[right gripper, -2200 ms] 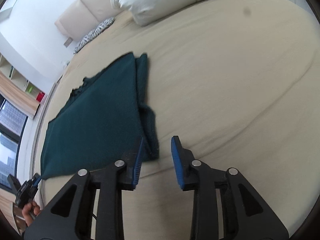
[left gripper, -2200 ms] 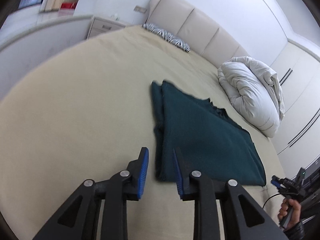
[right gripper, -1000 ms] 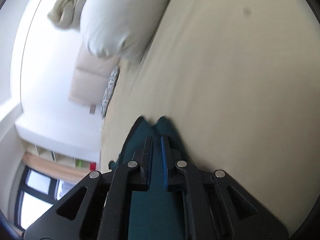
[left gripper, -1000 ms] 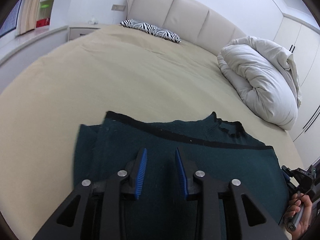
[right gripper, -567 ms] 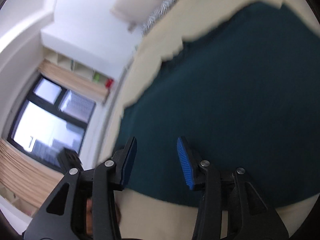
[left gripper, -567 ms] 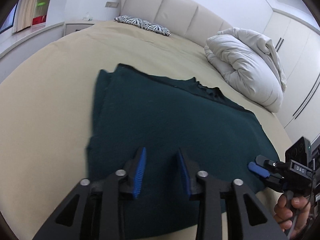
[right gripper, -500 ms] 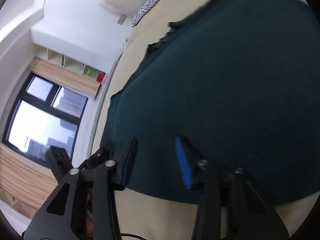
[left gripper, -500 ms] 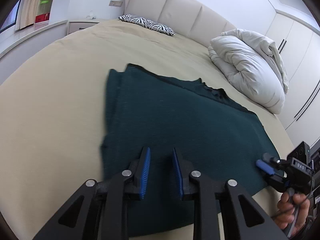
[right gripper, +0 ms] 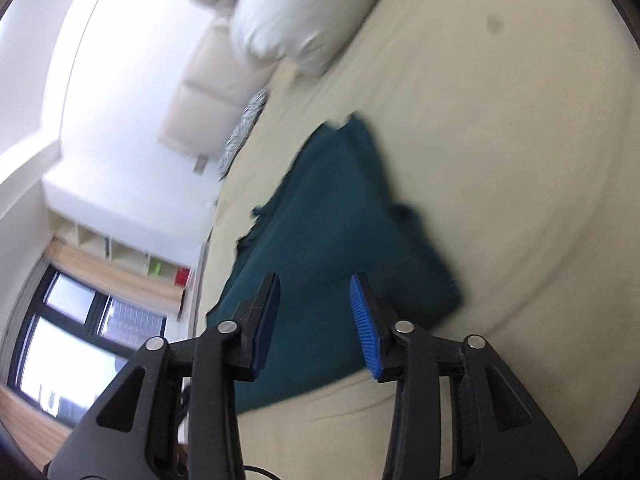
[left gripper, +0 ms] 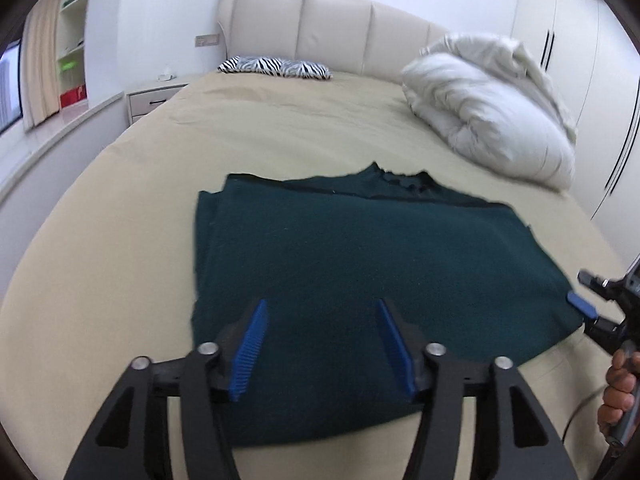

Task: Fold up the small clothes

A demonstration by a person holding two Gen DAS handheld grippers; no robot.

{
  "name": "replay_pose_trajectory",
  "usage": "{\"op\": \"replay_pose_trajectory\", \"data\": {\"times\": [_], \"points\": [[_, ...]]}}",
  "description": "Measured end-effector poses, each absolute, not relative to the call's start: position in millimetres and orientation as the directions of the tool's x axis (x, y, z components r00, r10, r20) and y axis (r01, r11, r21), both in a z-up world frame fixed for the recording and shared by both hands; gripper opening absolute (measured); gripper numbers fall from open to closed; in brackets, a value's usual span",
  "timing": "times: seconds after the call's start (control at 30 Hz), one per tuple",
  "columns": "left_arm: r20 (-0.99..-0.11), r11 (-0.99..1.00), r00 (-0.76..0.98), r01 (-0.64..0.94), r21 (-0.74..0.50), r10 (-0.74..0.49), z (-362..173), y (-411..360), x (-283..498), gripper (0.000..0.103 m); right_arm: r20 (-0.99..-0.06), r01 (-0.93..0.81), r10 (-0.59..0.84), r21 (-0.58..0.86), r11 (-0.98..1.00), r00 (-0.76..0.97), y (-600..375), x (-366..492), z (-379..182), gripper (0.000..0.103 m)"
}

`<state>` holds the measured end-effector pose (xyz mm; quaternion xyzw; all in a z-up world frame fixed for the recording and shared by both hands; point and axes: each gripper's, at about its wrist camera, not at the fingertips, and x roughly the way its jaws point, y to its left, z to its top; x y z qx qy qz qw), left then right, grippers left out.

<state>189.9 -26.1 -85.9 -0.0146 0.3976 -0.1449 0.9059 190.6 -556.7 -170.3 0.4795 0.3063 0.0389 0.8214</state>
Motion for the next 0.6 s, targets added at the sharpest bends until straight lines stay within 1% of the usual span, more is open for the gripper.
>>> {"op": "replay_pose_trajectory", "data": {"times": [0.07,0.13,0.17,0.23,0.3,0.4,0.47,0.5,0.6], "points": [[-0.751,0.965,0.616,0.237,-0.113,-0.239,-96.4,-35.7,203.9,0.062,-0.464,0.17,0.429,0.807,0.566,0.775,-535.4,217.0,-158.2,0.038],[-0.801,0.971,0.559,0.21,-0.112,-0.213,-114.1,-40.1,220.4,0.062,-0.453,0.104,0.491,0.804,0.585,0.744,-504.3,253.6,-152.6,0.038],[-0.799,0.972,0.563,0.204,-0.116,-0.214,-116.9,-40.2,222.4,0.063,-0.455,0.081,0.511,0.799,0.596,0.73,-488.3,269.5,-150.7,0.038],[-0.795,0.973,0.569,0.205,-0.11,-0.21,-118.5,-41.1,222.5,0.064,-0.473,0.056,0.541,0.786,0.615,0.696,-472.2,297.0,-151.6,0.042],[-0.793,0.972,0.571,0.207,-0.111,-0.212,-120.4,-40.3,222.8,0.065,-0.507,0.075,0.556,0.78,0.622,0.658,-467.5,322.6,-161.9,0.043],[-0.791,0.97,0.571,0.215,-0.115,-0.22,-122.2,-39.8,222.7,0.066,-0.548,0.157,0.526,0.775,0.613,0.651,-482.4,339.6,-184.4,0.042],[-0.788,0.969,0.574,0.219,-0.114,-0.223,-122.7,-38.7,221.8,0.067,-0.499,0.168,0.526,0.816,0.553,0.689,-494.9,322.2,-196.8,0.042],[-0.788,0.969,0.575,0.219,-0.114,-0.223,-123.3,-38.7,222.0,0.067,-0.489,0.177,0.511,0.822,0.541,0.707,-505.1,319.6,-198.3,0.042],[-0.786,0.97,0.579,0.218,-0.108,-0.218,-122.6,-41.8,220.8,0.067,-0.492,0.235,0.418,0.815,0.529,0.764,-549.9,304.9,-200.6,0.042]]}}
